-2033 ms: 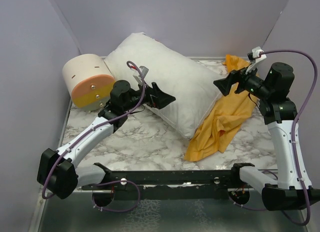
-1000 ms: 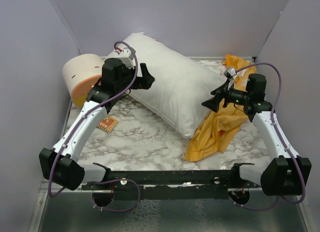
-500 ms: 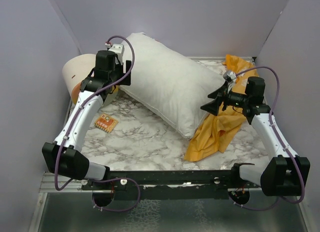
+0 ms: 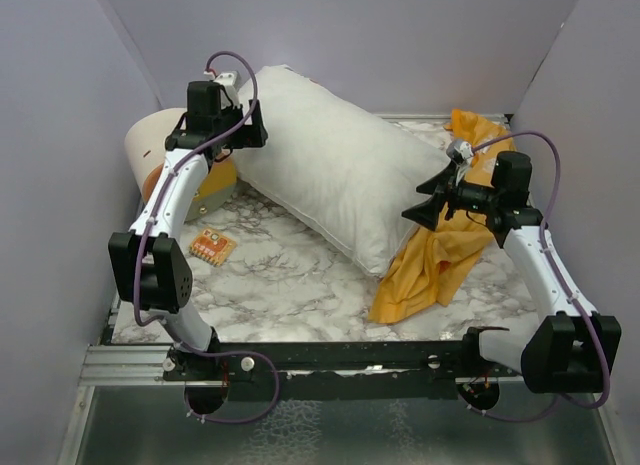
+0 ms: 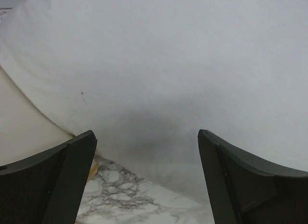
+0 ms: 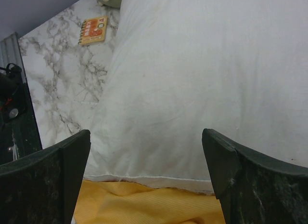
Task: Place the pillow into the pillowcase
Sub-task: Adjust the pillowcase at the center of the board.
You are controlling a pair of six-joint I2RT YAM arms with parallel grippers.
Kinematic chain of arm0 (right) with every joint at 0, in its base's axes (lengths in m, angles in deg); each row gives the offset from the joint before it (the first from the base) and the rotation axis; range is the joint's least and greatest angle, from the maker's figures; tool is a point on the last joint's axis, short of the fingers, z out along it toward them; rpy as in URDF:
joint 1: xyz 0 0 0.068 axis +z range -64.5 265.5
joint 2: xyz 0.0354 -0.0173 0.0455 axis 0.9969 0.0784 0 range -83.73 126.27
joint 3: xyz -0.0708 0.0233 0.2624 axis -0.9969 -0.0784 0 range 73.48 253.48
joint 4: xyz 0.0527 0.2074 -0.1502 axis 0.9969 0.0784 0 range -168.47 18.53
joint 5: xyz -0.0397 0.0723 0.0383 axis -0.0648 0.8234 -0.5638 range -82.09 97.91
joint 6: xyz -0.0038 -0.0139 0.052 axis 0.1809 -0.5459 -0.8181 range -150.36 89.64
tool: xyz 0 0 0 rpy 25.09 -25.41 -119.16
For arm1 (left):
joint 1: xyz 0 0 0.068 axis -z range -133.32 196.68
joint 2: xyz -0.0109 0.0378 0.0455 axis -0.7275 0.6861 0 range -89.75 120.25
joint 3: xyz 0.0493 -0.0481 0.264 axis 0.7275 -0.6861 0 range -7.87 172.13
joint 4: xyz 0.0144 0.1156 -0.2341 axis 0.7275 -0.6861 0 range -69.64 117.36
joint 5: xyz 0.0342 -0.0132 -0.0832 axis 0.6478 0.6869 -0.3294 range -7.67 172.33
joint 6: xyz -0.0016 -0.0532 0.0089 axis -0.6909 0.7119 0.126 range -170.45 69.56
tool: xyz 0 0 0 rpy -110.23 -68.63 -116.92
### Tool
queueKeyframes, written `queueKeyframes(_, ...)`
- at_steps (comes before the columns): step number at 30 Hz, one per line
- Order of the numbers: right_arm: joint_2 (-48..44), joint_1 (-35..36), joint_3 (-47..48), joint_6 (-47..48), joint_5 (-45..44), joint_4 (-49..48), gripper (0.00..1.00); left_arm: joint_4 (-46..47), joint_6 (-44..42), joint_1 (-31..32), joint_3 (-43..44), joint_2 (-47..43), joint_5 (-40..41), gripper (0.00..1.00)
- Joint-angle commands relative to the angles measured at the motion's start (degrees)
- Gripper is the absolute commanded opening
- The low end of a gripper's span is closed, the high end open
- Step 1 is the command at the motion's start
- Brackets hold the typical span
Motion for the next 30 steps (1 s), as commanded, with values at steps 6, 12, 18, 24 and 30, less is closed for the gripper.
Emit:
queueKeyframes(6, 0.76, 0.18, 1.63, 1.05, -2.29, 0.66, 1.0, 0.65, -1.08, 0.09, 16.11, 11.43, 2.79, 0.91)
queueKeyframes(12, 1.06, 0.8, 2.12, 1.87, -6.29, 0.4, 1.0, -3.96, -2.27, 0.11, 23.38, 15.97, -2.89, 0.91)
queueKeyframes(18, 2.82, 1.23, 3.03, 4.05, -14.51, 0.63, 0.99, 0.5, -0.48, 0.15, 15.03, 10.6, -12.27, 0.9)
queueKeyframes(24, 3.69, 1.23, 2.6, 7.5, -24.03, 1.2, 1.0, 15.17, 6.58, 2.14, 0.0, 1.11, -19.57, 0.89)
queueKeyframes(30, 3.59, 0.23, 0.9, 10.06, -26.48, 1.52, 1.0, 15.12, -8.82, 20.57, -9.18, -6.1, -8.13, 0.9)
